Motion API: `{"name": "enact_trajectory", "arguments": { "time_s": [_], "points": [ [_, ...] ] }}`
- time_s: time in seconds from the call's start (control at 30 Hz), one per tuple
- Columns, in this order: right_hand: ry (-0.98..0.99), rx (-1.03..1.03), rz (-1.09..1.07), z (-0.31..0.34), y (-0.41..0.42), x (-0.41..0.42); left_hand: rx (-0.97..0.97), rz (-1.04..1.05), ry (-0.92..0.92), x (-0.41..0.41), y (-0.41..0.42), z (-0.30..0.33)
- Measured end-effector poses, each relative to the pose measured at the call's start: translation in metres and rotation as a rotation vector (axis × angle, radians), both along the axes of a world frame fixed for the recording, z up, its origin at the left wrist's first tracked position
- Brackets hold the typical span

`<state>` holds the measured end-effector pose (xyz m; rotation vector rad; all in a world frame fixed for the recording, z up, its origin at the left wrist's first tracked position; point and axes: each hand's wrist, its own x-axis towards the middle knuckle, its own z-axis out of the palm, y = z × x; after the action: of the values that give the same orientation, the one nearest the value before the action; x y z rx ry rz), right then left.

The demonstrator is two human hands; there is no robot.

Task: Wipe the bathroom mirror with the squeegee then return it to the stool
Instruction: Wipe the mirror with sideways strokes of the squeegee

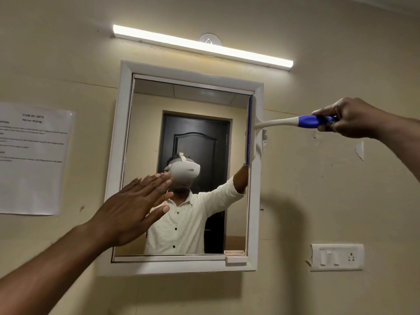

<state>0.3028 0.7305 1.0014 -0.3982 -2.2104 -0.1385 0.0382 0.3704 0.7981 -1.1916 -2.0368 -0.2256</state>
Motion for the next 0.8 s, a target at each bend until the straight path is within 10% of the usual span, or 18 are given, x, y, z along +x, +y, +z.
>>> {"name": "enact_trajectory", "arguments": {
  "time_s": [0.8],
  "points": [
    [-0.049,0.222,0.404,-0.059,-0.169,-0.129,0.034,0.216,-0.002,0.012,-0.101,-0.009]
  ]
}}
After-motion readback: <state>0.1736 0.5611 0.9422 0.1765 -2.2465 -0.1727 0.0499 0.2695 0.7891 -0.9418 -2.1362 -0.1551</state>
